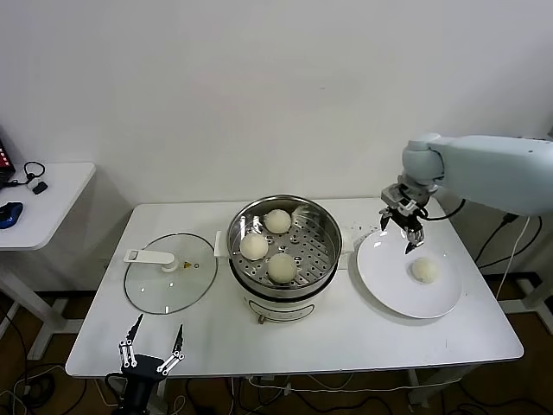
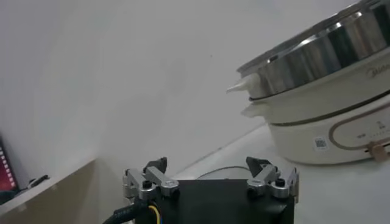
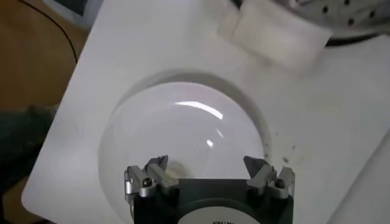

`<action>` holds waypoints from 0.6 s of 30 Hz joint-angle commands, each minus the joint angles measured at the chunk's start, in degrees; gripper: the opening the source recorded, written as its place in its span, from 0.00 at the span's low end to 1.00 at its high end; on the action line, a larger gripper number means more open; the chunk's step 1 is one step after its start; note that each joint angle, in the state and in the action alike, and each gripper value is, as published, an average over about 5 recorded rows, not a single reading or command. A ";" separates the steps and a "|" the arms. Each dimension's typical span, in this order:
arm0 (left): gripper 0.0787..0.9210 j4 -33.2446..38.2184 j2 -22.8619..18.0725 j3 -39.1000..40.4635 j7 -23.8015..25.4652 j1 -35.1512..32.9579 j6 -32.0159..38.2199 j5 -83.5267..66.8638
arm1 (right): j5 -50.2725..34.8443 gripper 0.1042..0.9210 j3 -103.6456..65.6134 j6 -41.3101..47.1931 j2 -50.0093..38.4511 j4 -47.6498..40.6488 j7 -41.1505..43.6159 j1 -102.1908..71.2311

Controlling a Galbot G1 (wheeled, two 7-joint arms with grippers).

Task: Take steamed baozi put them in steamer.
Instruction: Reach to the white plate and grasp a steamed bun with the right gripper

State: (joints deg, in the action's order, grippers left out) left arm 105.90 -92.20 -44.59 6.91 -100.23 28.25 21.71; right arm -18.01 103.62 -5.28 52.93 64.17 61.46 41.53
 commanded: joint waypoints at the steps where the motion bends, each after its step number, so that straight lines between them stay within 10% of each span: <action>1: 0.88 -0.27 -2.80 -0.36 0.01 -0.23 -0.10 0.16 | 8.33 0.88 -10.64 -1.25 -2.40 -14.36 0.59 -14.55; 18: 0.88 -1.74 -2.80 -0.59 0.30 0.01 -0.31 0.85 | 13.49 0.88 -20.45 -1.89 -2.71 -22.43 -0.15 -24.38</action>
State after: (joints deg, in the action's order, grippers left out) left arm 104.45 -92.20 -45.24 7.09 -100.31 28.09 22.38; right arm -7.92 89.83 -6.97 50.89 47.85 61.45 24.68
